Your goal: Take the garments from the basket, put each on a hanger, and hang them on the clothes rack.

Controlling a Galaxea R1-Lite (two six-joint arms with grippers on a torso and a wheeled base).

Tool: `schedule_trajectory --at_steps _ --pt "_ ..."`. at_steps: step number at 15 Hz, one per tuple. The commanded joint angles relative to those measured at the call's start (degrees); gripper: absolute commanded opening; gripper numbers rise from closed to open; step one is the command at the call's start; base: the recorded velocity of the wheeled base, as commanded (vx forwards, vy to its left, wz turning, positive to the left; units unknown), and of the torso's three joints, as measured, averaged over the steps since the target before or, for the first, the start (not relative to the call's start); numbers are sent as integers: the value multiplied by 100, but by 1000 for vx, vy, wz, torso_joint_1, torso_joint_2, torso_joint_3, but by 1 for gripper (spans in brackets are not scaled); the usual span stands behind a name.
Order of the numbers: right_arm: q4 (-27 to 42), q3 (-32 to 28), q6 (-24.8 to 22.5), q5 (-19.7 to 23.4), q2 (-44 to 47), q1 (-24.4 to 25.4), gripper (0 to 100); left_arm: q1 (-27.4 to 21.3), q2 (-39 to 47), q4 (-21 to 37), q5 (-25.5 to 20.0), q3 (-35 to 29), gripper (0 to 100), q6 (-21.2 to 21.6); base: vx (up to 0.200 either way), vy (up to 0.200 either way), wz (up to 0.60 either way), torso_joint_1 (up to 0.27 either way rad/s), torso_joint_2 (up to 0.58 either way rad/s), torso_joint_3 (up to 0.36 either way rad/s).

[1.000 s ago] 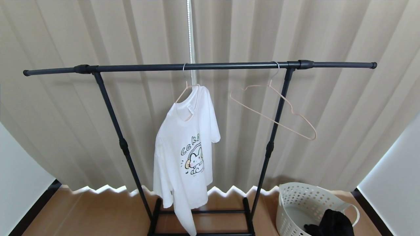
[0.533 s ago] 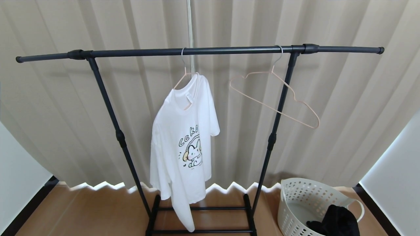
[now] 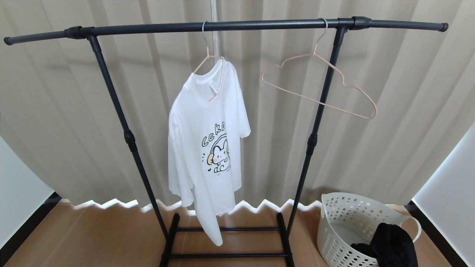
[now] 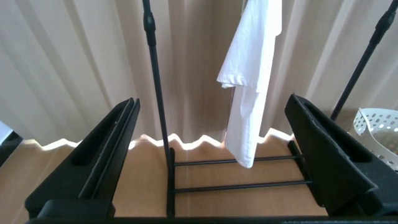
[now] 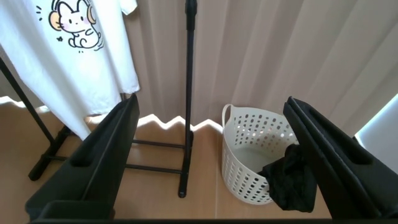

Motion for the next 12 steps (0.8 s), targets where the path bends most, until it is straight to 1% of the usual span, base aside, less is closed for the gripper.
schedule_trajectory --at_steps 1,7,12 --pt "-1 -1 7 4 -5 1 100 0 17 -1 0 0 100 -3 0 0 0 -188 520 320" --pt "-1 -1 -2 4 -5 1 100 9 26 -1 0 0 100 23 0 0 0 -162 490 330" --pt "-1 -1 -2 4 -5 1 100 18 26 -1 0 0 100 6 0 0 0 -115 466 346"
